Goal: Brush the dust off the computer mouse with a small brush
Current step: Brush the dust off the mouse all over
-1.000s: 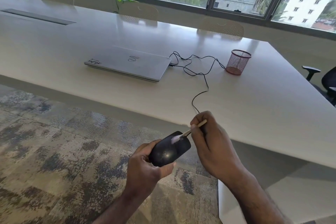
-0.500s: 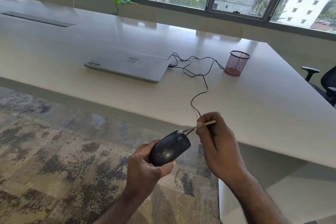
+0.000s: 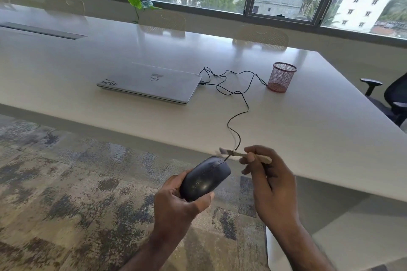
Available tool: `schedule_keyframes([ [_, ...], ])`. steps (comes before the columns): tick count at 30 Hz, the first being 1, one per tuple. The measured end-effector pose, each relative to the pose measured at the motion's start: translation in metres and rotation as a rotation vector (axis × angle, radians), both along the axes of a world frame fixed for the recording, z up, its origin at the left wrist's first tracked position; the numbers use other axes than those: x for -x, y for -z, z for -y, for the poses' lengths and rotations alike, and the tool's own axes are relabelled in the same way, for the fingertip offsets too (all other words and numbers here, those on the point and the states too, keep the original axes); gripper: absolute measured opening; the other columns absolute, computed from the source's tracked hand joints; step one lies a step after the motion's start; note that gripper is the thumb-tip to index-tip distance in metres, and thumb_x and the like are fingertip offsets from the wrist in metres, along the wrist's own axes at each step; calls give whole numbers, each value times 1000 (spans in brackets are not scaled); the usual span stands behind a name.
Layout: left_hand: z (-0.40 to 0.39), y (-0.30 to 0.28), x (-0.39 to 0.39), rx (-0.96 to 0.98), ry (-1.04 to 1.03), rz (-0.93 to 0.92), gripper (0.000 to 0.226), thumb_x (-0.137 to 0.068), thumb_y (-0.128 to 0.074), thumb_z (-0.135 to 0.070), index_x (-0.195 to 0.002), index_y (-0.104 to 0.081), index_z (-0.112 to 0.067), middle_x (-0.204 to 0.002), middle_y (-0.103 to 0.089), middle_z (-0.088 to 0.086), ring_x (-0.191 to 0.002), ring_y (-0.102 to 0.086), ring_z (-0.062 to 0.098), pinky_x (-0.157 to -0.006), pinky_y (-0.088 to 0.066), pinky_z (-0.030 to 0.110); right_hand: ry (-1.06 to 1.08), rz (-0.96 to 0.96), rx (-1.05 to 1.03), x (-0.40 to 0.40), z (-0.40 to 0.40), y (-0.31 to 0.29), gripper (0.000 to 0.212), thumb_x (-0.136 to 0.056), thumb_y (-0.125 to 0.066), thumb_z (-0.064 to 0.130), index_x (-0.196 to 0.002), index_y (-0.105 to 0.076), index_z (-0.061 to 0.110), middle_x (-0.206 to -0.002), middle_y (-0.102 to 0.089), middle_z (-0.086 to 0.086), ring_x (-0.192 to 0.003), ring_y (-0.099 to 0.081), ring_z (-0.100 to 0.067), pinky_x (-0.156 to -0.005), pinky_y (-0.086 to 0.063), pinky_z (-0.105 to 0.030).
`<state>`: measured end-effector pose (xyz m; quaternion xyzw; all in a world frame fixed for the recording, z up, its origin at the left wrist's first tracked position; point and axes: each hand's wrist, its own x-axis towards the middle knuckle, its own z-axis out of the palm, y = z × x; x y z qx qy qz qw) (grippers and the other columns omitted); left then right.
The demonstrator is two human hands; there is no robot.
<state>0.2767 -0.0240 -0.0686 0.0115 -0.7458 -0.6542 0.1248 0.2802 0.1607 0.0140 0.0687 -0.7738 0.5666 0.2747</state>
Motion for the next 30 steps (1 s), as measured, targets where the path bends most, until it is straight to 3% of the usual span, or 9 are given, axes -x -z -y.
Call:
schedule_keyframes([
  [2,-4,-6,-1,-12,-19,-3,55,-49,-89,-46,-102,-80,-36,-92,-80,0,-79,-77,17,-67,-66,42,-8,4,41,-2,3,9,13,-96,-57,44,-102,-69,43,-92,-77,7,-80,-74,-15,-66,-58,-34],
  [4,-9,-11,-1,-19,-39,-18,60,-47,-87,-48,-104,-79,-34,-95,-80,-2,-80,-77,13,-65,-65,31,-21,10,69,-5,8,20,13,-98,-60,38,-101,-70,45,-94,-77,5,-82,-72,-16,-68,-59,-43],
  [7,-18,-19,0,-62,-66,-41,56,-46,-87,-46,-101,-77,-39,-98,-79,-6,-82,-78,11,-67,-63,23,-44,-3,159,-7,15,27,21,-99,-60,29,-103,-72,45,-103,-77,5,-91,-72,-14,-74,-63,-43],
  [14,-33,-28,2,-121,-18,-57,56,-52,-90,-40,-106,-75,-35,-102,-80,2,-90,-79,22,-78,-65,39,-80,-35,299,-2,15,32,23,-100,-57,19,-105,-74,33,-107,-76,-3,-104,-72,-21,-91,-59,-55],
  [19,-36,-32,1,-213,147,61,61,-56,-92,-16,-112,-74,-30,-90,-83,2,-79,-81,20,-67,-62,25,-55,-42,351,4,8,34,28,-100,-56,13,-104,-75,32,-107,-76,-7,-109,-71,-30,-98,-54,-60],
  [24,-34,-43,4,-368,220,214,53,-61,-87,-30,-111,-77,-15,-95,-84,7,-87,-82,23,-70,-63,23,-26,-55,375,9,-3,31,24,-100,-57,13,-104,-75,29,-104,-77,-8,-106,-71,-35,-97,-54,-61],
  [27,-29,-48,11,-520,253,352,39,-79,-88,-28,-105,-75,-2,-99,-82,20,-86,-80,29,-67,-64,28,-18,-44,360,9,-7,29,22,-99,-58,15,-103,-75,29,-104,-77,-8,-105,-72,-32,-97,-54,-61],
  [30,-26,-52,19,-623,308,458,45,-82,-76,-28,-109,-67,7,-106,-77,31,-86,-80,32,-67,-65,33,-45,-27,356,7,-9,29,23,-100,-57,15,-104,-75,29,-103,-78,-7,-106,-73,-31,-99,-54,-57],
])
